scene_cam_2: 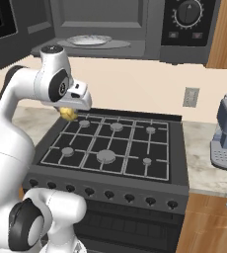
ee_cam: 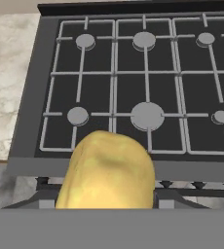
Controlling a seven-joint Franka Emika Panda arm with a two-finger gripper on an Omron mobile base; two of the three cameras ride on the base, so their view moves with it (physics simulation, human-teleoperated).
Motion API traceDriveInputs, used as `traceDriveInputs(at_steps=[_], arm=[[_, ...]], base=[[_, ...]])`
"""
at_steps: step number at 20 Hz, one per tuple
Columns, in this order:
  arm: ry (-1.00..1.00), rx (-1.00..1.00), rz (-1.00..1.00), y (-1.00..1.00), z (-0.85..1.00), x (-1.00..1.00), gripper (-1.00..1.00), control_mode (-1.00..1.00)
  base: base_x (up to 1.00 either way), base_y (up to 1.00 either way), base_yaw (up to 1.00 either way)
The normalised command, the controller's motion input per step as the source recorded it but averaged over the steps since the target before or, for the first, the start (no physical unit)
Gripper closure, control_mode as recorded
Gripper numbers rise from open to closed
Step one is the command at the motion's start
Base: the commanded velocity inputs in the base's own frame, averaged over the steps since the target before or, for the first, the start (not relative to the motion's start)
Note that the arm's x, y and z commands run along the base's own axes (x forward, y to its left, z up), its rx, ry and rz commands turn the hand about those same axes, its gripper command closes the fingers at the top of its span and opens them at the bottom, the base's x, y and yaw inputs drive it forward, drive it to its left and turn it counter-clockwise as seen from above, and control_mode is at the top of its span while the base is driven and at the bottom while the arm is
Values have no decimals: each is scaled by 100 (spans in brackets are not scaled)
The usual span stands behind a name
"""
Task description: Retrieve the reheated potato from the microwave, then place the potato, cheese, and condiment on the cutting board.
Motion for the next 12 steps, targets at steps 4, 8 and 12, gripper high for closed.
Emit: traceDriveInputs(at_steps=[4,8,12], arm=[[0,0,0,0,0,1,100,-100],[0,0,0,0,0,0,100,-100],[0,0,0,0,0,0,100,-100]], base=[[0,0,0],[0,0,0],[0,0,0]])
